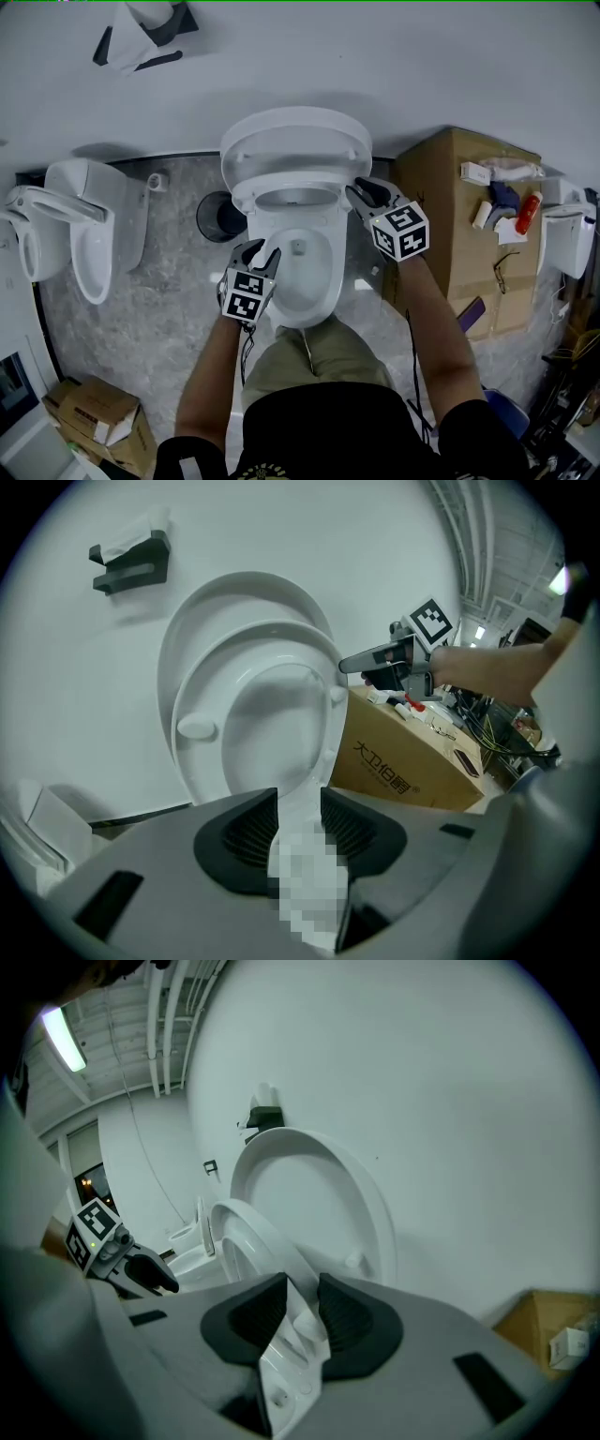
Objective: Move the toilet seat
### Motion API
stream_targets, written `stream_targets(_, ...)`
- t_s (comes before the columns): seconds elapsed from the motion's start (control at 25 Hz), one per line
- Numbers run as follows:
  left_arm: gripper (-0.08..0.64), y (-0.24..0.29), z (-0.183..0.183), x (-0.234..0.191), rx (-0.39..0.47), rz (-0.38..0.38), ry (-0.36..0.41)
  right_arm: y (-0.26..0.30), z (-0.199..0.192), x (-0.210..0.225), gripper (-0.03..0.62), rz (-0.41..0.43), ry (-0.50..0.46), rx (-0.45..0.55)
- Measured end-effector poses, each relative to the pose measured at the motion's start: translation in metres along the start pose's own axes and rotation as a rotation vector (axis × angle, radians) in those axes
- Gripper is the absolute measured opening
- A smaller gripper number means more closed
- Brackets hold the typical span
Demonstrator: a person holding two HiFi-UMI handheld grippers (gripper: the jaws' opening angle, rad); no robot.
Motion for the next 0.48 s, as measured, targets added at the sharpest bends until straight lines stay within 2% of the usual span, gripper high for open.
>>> stream_targets(0.48,0.15,-0.006,-0.005,0.008,-0.004,0.008,-0.011,0.016,0.009,0.012,0.123,-0.026,-0.043,-0.004)
Point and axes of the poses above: the fingertips, and each gripper's own axes: y forward along the fingers, x to its right, z out of its top, the point moved 9 cm from there along -y, backward along the fingers
